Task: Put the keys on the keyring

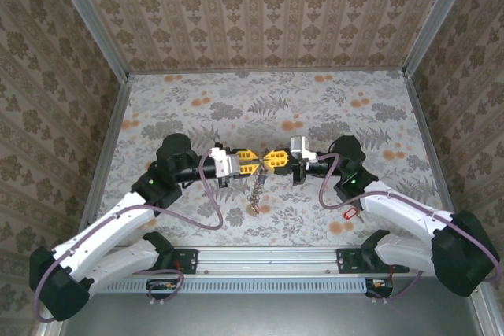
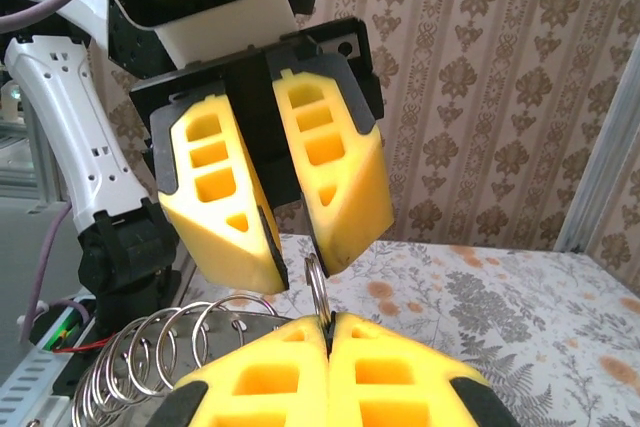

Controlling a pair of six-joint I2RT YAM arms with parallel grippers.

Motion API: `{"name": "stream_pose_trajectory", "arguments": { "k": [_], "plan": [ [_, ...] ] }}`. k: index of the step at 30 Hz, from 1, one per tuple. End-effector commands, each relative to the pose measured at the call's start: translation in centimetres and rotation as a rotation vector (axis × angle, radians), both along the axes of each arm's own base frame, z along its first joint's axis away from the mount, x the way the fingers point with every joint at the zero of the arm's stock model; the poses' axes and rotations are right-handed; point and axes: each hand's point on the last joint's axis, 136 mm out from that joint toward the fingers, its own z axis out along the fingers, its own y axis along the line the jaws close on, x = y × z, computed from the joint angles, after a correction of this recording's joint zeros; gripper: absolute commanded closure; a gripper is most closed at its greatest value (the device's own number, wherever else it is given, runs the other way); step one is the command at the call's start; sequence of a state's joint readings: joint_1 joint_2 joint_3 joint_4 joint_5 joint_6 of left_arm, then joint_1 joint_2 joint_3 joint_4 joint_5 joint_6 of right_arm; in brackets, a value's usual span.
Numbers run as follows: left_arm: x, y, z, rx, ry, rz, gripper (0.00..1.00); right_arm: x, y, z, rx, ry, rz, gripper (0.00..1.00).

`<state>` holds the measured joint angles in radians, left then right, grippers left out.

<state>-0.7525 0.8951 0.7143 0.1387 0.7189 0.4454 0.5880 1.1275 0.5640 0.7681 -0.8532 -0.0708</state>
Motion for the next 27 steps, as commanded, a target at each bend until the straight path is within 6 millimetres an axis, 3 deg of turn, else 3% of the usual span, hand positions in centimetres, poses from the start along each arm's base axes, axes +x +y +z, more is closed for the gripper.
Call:
{"name": "stream_pose_trajectory", "arguments": {
  "k": [1, 6, 13, 16, 22, 27],
  "plan": [
    [-0.7, -0.3, 1.5, -0.031, -0.027, -0.044, 0.81, -0.9, 0.3, 3.2, 0.055, -0.086, 0.050, 1.00],
    [-0.4, -0.3, 0.6, -0.001, -0.022, -0.026, 0.80, -0.8, 0.3, 3.2, 0.043, -0.091, 0.046, 1.00],
    [0.4, 1.5, 0.3, 0.011, 0.025, 0.075, 0.51, -0.8, 0.2, 3.6, 0.044, -0.108, 0.034, 1.00],
    [0.5, 2.4, 0.7, 0.009, 0.050, 0.094, 0.53, -1.0, 0.3, 4.1, 0.052, -0.111, 0.046, 1.00],
    [0.6, 1.7, 1.1, 0.035, 0.067, 0.045, 0.75, -0.9, 0.5, 4.4, 0.057, -0.117, 0.053, 1.00],
    [0.8, 0.9, 1.1, 0.015, 0.074, 0.018, 0.74, -0.9, 0.7, 4.2, 0.049, -0.117, 0.052, 1.00]
  ]
}}
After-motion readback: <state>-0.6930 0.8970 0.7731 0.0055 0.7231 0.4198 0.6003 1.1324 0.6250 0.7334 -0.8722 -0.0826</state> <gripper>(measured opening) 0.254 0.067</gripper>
